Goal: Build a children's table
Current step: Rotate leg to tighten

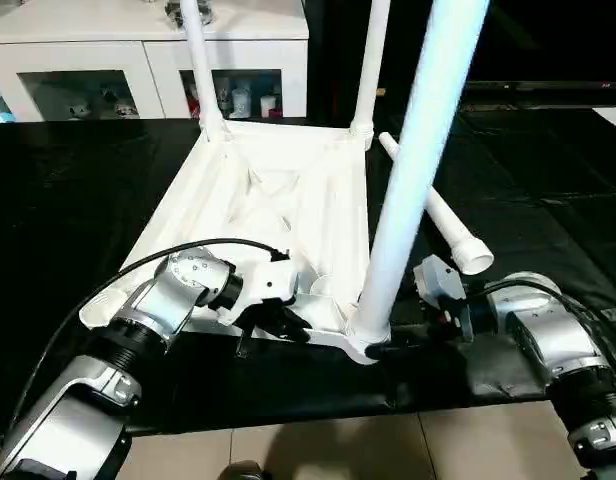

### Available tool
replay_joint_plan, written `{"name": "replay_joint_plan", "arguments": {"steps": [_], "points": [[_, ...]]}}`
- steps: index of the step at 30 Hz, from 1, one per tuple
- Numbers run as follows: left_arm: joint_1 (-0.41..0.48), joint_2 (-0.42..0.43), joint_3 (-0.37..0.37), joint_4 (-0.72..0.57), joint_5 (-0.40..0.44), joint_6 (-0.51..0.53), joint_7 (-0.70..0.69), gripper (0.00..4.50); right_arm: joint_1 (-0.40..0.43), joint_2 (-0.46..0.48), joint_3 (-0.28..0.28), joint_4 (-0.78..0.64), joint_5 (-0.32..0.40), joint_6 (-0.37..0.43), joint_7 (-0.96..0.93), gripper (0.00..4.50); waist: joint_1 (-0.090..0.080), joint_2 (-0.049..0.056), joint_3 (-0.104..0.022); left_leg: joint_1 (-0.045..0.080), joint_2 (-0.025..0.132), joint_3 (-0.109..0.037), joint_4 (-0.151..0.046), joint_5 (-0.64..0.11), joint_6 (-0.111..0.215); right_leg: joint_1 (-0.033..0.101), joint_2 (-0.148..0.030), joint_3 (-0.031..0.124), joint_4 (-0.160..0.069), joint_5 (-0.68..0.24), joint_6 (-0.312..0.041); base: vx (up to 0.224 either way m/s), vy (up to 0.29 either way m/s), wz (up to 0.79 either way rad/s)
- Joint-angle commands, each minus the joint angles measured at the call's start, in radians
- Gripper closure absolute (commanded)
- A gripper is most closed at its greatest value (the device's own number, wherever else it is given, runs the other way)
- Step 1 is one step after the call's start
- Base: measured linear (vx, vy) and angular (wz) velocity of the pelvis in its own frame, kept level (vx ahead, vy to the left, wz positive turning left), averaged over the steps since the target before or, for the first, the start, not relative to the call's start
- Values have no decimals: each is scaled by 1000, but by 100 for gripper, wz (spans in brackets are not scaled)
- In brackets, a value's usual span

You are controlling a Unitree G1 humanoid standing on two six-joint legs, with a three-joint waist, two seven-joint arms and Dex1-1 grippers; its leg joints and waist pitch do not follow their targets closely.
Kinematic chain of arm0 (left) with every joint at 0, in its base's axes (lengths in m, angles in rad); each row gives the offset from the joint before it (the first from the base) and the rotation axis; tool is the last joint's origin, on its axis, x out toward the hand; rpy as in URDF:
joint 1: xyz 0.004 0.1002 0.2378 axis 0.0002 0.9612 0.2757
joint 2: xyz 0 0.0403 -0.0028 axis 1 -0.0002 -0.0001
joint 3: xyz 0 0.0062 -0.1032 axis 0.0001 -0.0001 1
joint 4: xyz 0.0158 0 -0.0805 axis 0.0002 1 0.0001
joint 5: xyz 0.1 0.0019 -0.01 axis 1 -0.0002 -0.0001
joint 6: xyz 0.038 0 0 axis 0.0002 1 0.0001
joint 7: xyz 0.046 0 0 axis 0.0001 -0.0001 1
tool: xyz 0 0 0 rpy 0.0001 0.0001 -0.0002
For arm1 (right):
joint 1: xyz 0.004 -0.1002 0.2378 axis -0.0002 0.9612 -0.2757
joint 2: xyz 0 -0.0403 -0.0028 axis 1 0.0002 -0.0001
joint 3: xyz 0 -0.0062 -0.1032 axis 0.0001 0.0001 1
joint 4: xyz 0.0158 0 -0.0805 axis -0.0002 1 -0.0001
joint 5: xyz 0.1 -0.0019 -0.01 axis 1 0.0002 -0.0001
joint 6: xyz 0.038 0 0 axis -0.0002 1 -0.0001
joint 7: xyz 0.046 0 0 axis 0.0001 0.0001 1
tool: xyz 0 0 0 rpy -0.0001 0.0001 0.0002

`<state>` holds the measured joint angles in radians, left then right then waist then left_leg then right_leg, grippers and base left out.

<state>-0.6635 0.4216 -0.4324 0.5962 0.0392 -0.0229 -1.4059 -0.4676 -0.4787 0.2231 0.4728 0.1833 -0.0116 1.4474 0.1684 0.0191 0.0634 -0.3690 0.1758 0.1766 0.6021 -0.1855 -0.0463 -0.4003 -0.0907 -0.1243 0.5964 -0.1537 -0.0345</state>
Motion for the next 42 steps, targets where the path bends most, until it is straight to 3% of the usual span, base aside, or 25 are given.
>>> {"name": "replay_joint_plan", "arguments": {"steps": [1,11,15,18,19,20,22,23,25,28,29,30,33,36,39,40,41,42], "points": [[-21,2,-13,-8,7,-22,-27,450,-12,-4,5,0,-2,-7,17,96,-5,-5,-82,13,69,-22,-69,-199,59,52,-86,65,-72,-315,-178,0,0,0],[-25,-3,-12,10,12,-32,-27,450,-12,2,7,12,14,13,36,187,-3,-7,-83,12,69,-22,-69,-186,64,53,-86,65,-69,-308,-178,0,0,0],[-25,-15,3,18,16,-13,24,450,-3,18,-9,-6,51,74,24,207,-3,-9,-82,13,69,-21,-68,-194,66,52,-86,64,-73,-330,-172,0,0,0],[-19,-41,40,6,-5,50,87,450,-3,49,-24,-9,52,125,-56,228,-3,-2,-79,17,70,-23,-71,-215,47,50,-87,64,-77,-362,-168,0,0,0],[-17,-49,53,-2,-12,80,113,450,-7,64,-30,-3,48,156,-98,236,-7,-6,-77,15,69,-24,-73,-229,38,52,-88,63,-80,-385,-160,0,0,0],[-15,-56,67,-12,-15,107,143,450,-9,80,-36,1,42,169,-140,239,-9,0,-77,16,67,-26,-74,-239,29,52,-89,61,-82,-410,-151,0,0,0],[-12,-76,99,-35,-23,172,212,450,-18,117,-43,16,23,182,-227,242,-17,-5,-75,17,64,-27,-75,-251,17,52,-89,60,-88,-443,-138,0,0,0],[-9,-102,138,-63,-32,247,299,450,-33,169,-51,43,-2,190,-339,243,-27,-6,-74,11,63,-30,-77,-249,4,55,-90,57,-86,-451,-134,0,0,0],[-7,-112,152,-74,-36,273,330,450,-40,189,-55,54,-8,195,-377,243,-49,-8,-72,0,57,-36,-78,-258,-5,64,-91,48,-90,-495,-110,0,0,0],[-2,-144,184,-99,-32,338,422,450,-67,244,-72,93,-23,222,-497,245,-70,-10,-73,5,50,-34,-72,-254,3,59,-90,46,-105,-526,-87,0,0,0],[9,-191,216,-131,-35,403,515,450,-110,299,-93,158,-45,236,-648,245,-72,-16,-76,6,49,-32,-71,-240,9,59,-89,49,-103,-510,-91,0,0,0],[13,-217,232,-145,-32,423,566,450,-130,325,-108,187,-50,248,-718,246,-82,-12,-75,0,51,-32,-70,-210,12,58,-86,49,-94,-468,-115,0,0,0],[23,-290,259,-185,-23,474,679,450,-173,379,-130,244,-73,267,-867,246,-87,-15,-80,4,51,-27,-67,-178,28,56,-83,54,-87,-391,-136,0,0,0],[23,-313,251,-198,-22,494,694,450,-181,399,-129,247,-86,265,-881,246,-84,-14,-85,3,52,-23,-63,-122,60,55,-79,59,-73,-265,-176,22,-1,2],[25,-323,243,-214,-18,518,706,450,-181,414,-132,243,-90,261,-878,246,-78,-13,-86,3,51,-21,-62,-103,84,57,-79,60,-67,-220,-189,0,0,0],[21,-315,235,-209,-9,514,706,450,-176,418,-136,235,-84,261,-871,246,-75,-9,-86,2,52,-22,-62,-95,89,57,-78,60,-66,-206,-192,0,0,0],[20,-311,229,-209,-2,516,710,450,-176,422,-139,236,-81,259,-872,190,-75,-10,-86,2,52,-21,-61,-92,90,58,-78,60,-65,-199,-192,0,0,0],[18,-304,222,-206,3,512,709,450,-175,425,-142,236,-78,258,-873,176,-73,-5,-85,4,53,-23,-64,-101,87,58,-78,60,-65,-202,-195,0,0,0]]}}
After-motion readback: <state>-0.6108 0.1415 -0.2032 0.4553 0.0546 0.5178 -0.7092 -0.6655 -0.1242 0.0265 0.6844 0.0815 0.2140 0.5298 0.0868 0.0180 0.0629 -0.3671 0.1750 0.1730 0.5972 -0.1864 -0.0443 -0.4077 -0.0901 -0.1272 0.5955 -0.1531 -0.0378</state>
